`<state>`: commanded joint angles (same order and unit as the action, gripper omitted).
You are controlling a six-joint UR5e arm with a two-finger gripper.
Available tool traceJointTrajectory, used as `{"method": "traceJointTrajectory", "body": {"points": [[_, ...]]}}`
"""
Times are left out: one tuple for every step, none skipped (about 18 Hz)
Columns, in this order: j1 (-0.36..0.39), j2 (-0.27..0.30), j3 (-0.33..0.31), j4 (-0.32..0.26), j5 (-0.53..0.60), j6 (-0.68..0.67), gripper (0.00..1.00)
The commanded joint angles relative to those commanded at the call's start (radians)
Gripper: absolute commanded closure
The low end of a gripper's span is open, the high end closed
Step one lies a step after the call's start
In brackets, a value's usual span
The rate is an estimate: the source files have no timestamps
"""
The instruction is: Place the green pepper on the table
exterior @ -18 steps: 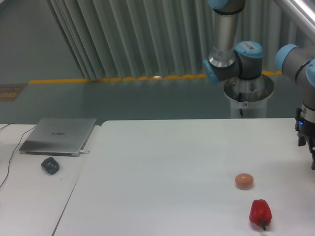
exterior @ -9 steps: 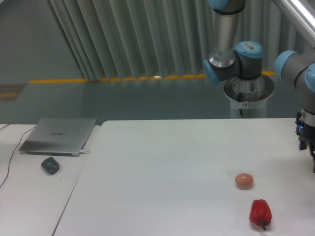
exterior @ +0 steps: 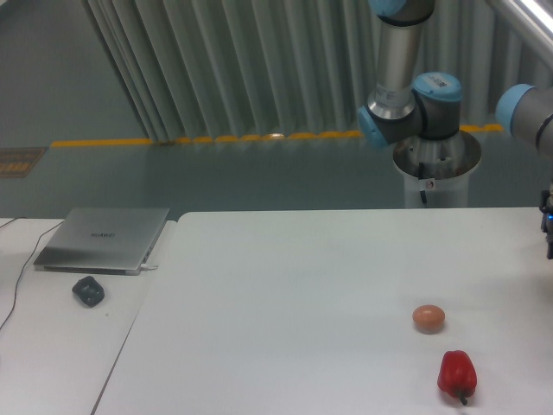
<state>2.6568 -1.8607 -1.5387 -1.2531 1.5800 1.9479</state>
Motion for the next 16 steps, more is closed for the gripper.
{"method": "traceJointTrajectory", "body": {"points": [[0.009, 0.000, 0.003, -0.003, 0.000, 0.038, 0.00], [0.017, 0.000, 0.006, -0.005, 0.000, 0.075, 0.00], [0.026, 0.000, 0.008, -0.005, 0.002, 0.101, 0.00], [0.035, 0.002, 0.006, -0.005, 0.002, 0.124, 0.00], [0.040, 0.002, 0.006, -0.005, 0.003, 0.144, 0.00], [0.048, 0.002, 0.006, -0.005, 0.003, 0.170, 0.00], [0.057, 0.002, 0.006, -0.005, 0.002, 0.204, 0.00], [0.060, 0.002, 0.005, -0.005, 0.003, 0.233, 0.00], [0.064, 0.000, 0.003, -0.005, 0.003, 0.255, 0.00], [0.069, 0.000, 0.002, -0.005, 0.003, 0.270, 0.00], [0.078, 0.002, 0.000, -0.005, 0.002, 0.279, 0.00], [0.081, 0.002, -0.001, -0.003, 0.003, 0.292, 0.00], [0.086, 0.000, -0.004, -0.003, 0.003, 0.308, 0.00], [0.087, 0.002, -0.006, -0.003, 0.005, 0.324, 0.00], [0.092, 0.005, -0.008, -0.003, 0.018, 0.345, 0.00], [0.100, 0.006, -0.008, -0.005, 0.038, 0.368, 0.00]]}}
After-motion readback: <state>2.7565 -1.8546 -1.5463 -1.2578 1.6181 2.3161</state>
